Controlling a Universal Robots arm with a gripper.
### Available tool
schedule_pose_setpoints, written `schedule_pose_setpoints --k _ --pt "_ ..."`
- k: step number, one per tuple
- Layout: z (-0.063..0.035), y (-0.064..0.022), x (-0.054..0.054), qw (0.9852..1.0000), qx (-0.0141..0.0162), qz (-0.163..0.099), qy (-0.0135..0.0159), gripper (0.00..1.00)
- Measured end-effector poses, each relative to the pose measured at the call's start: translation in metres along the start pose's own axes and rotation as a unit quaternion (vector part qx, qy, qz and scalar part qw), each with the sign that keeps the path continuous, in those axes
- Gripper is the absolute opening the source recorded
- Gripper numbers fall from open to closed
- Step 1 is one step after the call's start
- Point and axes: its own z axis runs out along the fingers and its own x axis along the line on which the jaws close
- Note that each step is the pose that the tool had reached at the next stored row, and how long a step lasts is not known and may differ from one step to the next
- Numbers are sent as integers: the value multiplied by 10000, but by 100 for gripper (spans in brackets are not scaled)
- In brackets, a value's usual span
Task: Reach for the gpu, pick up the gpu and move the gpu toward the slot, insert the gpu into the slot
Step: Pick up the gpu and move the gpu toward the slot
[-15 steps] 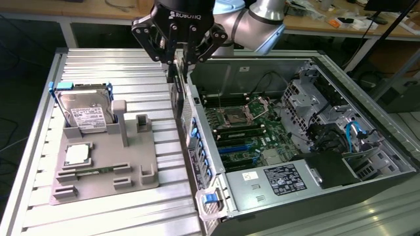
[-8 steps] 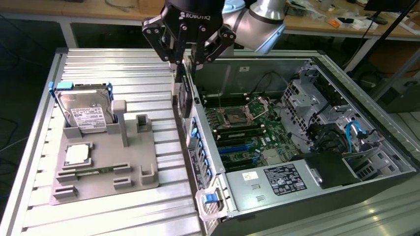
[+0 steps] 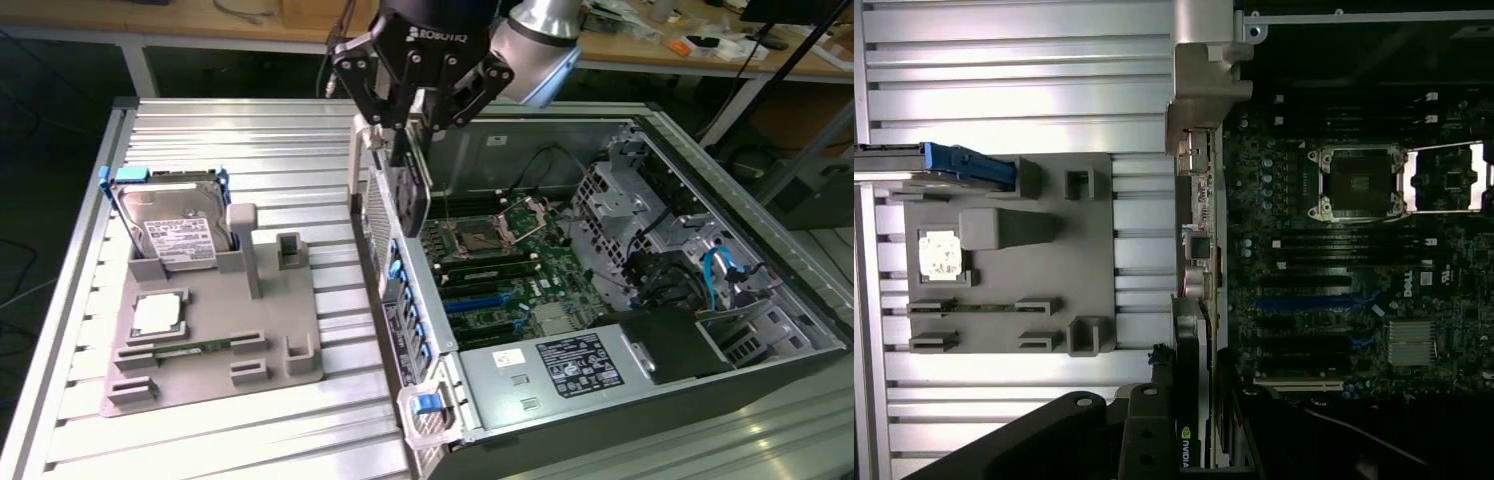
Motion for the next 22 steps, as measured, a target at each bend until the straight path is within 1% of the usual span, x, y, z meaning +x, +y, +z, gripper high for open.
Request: schedule_pose_setpoints --k 3,22 --pt "-2 2 -107 10000 0 0 0 27" --pt "-14 13 -683 10000 0 -1 0 27"
